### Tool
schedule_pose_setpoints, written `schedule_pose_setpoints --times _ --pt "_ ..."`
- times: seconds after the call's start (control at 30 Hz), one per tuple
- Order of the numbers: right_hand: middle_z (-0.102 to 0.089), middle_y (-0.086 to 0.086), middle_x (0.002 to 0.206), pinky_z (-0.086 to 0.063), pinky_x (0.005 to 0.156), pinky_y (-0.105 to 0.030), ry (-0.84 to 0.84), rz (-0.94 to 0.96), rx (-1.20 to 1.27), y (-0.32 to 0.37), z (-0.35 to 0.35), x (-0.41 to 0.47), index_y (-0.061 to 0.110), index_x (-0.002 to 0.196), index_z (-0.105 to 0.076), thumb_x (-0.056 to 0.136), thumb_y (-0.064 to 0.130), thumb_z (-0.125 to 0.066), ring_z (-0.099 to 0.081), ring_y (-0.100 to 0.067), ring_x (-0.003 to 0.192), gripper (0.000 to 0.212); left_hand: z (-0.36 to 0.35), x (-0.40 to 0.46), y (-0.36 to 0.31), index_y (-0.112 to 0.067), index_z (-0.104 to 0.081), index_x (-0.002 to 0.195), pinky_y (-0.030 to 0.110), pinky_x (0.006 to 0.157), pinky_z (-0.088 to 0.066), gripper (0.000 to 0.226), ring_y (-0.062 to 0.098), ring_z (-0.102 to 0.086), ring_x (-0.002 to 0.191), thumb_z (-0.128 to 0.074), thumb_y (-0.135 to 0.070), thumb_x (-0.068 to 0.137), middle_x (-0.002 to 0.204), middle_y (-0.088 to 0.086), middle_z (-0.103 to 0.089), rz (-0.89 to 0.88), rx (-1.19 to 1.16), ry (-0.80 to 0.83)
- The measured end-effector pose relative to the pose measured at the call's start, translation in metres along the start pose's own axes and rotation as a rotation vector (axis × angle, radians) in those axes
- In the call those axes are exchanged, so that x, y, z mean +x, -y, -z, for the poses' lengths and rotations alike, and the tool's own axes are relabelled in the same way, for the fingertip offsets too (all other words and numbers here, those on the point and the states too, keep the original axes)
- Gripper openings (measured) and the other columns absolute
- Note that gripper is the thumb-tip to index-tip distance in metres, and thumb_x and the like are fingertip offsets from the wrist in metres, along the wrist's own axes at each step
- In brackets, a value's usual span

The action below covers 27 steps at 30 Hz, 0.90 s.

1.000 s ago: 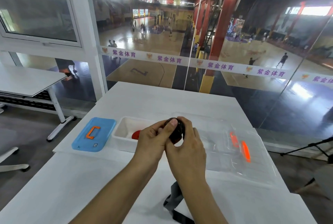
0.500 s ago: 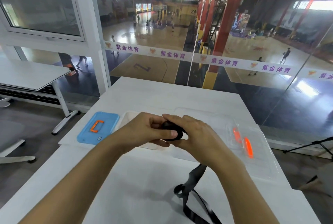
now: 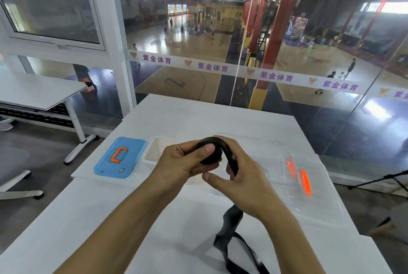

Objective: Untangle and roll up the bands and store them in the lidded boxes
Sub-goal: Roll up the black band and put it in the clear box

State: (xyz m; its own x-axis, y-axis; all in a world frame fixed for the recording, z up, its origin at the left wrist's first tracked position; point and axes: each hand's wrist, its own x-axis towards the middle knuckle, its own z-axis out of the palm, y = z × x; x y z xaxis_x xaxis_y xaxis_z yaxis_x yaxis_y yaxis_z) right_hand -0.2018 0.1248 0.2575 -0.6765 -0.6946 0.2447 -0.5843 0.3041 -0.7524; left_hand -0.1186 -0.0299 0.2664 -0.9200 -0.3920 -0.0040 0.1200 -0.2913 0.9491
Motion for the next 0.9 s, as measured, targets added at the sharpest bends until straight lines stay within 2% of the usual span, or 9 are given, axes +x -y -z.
schedule_pose_setpoints --times 0.07,0.17,0.27,0.4,0.47,0.63,0.7,0.8,0.9 --pt "-0.058 0.045 0.097 -0.048 0.075 -0.011 -0.082 0.006 0.085 -0.001 -0.014 -0.005 0.051 0.141 -0.043 0.091 0.030 -0.077 -0.061 0.009 0.088 0.063 -0.004 0.000 0.002 -0.014 -0.079 0.108 0.030 0.083 -0.061 0.035 0.032 -0.076 0.101 -0.074 -0.029 0.077 0.108 0.015 -0.079 0.045 -0.080 -0.029" --pt "-0.061 0.027 0.133 -0.052 0.097 -0.014 -0.252 0.017 0.179 -0.002 -0.034 -0.009 0.047 0.150 -0.038 0.092 0.027 -0.077 -0.062 0.002 0.120 0.072 -0.012 0.000 0.006 -0.009 -0.078 0.110 0.030 0.084 -0.061 0.039 0.033 -0.075 0.106 -0.075 -0.030 0.077 0.113 0.017 -0.077 0.096 -0.219 -0.029" --pt "-0.062 0.021 0.136 -0.052 0.099 -0.017 -0.307 0.038 0.126 0.000 -0.039 -0.008 0.049 0.154 -0.034 0.092 0.029 -0.075 -0.062 -0.002 0.121 0.077 -0.018 -0.001 0.007 -0.006 -0.075 0.114 0.029 0.083 -0.061 0.042 0.030 -0.074 0.107 -0.073 -0.029 0.080 0.114 0.017 -0.077 0.091 -0.243 -0.043" --pt "-0.062 0.025 0.136 -0.053 0.102 -0.024 -0.279 0.015 0.048 -0.003 -0.037 -0.004 0.051 0.150 -0.040 0.090 0.034 -0.075 -0.061 -0.001 0.120 0.071 -0.017 -0.002 0.013 -0.011 -0.076 0.112 0.027 0.084 -0.061 0.041 0.028 -0.076 0.103 -0.073 -0.034 0.078 0.110 0.015 -0.078 0.085 -0.178 -0.085" --pt "-0.063 0.027 0.131 -0.054 0.102 -0.027 -0.183 0.013 0.070 -0.009 -0.028 0.000 0.053 0.146 -0.044 0.091 0.038 -0.076 -0.062 -0.001 0.118 0.066 -0.008 -0.001 0.013 -0.010 -0.076 0.111 0.030 0.086 -0.060 0.040 0.030 -0.075 0.103 -0.072 -0.035 0.079 0.109 0.018 -0.078 0.110 -0.092 -0.074" --pt "-0.070 0.021 0.112 -0.056 0.096 -0.038 0.106 0.093 0.060 -0.016 -0.011 0.009 0.056 0.143 -0.048 0.088 0.036 -0.081 -0.067 -0.015 0.103 0.068 0.017 0.005 -0.012 -0.008 -0.075 0.115 0.041 0.090 -0.061 0.040 0.035 -0.075 0.101 -0.069 -0.035 0.086 0.112 0.017 -0.077 0.161 0.265 0.175" --pt "-0.072 0.019 0.111 -0.057 0.095 -0.035 0.122 0.105 0.074 -0.010 -0.010 0.012 0.055 0.144 -0.048 0.087 0.035 -0.082 -0.068 -0.013 0.102 0.069 0.016 0.008 -0.021 -0.012 -0.078 0.109 0.039 0.084 -0.063 0.037 0.030 -0.077 0.094 -0.070 -0.036 0.082 0.103 0.012 -0.080 0.112 0.376 0.165" --pt "-0.067 0.023 0.084 -0.053 0.073 -0.022 0.122 0.073 0.089 -0.003 0.001 0.019 0.051 0.140 -0.050 0.084 0.035 -0.085 -0.059 -0.008 0.071 0.068 0.013 0.011 -0.025 -0.013 -0.079 0.107 0.039 0.085 -0.063 0.037 0.028 -0.079 0.090 -0.072 -0.037 0.079 0.097 0.009 -0.081 0.017 0.400 0.119" --pt "-0.060 0.007 0.062 -0.051 0.061 -0.030 0.239 -0.105 0.253 -0.009 0.016 0.024 0.034 0.120 -0.059 0.088 0.022 -0.082 -0.055 -0.013 0.055 0.041 0.013 0.015 -0.024 -0.013 -0.080 0.103 0.045 0.088 -0.061 0.039 0.035 -0.078 0.087 -0.074 -0.038 0.074 0.095 0.012 -0.081 -0.041 0.307 0.015"
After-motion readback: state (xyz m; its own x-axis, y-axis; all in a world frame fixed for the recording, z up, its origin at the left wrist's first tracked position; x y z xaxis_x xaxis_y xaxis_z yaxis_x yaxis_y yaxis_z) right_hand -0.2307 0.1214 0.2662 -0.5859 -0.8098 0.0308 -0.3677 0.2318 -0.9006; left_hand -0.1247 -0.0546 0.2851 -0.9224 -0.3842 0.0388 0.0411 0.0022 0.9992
